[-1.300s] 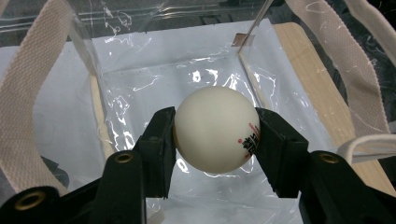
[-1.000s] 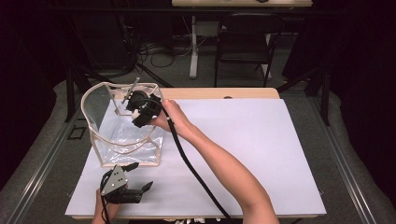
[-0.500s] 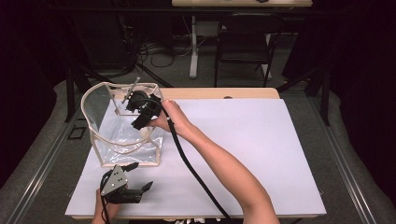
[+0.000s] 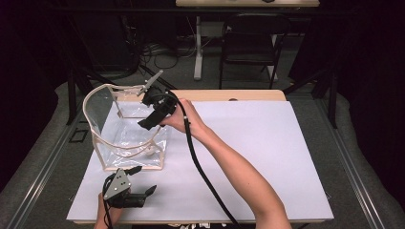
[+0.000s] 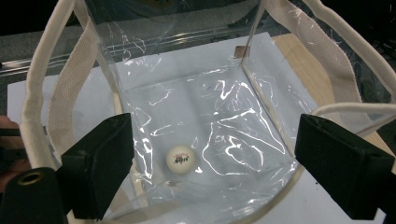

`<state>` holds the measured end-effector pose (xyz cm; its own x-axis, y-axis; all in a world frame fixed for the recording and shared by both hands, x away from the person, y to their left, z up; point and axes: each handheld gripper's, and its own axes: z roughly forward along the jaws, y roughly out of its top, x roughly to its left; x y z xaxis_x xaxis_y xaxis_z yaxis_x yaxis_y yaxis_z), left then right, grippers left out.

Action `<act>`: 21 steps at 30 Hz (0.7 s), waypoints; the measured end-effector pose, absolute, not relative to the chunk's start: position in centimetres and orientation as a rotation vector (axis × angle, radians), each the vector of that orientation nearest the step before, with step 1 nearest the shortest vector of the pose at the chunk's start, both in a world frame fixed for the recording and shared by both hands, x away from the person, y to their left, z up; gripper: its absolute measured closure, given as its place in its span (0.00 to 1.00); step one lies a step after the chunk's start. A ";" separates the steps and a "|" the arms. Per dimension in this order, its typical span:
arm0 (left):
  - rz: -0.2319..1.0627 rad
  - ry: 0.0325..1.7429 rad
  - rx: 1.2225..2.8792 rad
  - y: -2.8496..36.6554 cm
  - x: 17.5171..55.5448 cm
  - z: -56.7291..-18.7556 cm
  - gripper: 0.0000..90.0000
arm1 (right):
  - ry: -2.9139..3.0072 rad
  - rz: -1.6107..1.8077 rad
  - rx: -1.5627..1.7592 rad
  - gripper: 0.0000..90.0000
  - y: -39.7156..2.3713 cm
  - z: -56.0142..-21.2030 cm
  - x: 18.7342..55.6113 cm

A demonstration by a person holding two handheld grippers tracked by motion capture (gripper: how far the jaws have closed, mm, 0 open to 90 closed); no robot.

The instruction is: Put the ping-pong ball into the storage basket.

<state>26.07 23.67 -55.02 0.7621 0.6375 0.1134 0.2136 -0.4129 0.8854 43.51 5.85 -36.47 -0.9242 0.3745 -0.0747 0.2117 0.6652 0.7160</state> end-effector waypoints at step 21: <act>0.544 0.643 1.982 23.6 26.1 -55.1 0.18 | 2.604 1.103 0.548 0.07 0.4 -36.2 43.4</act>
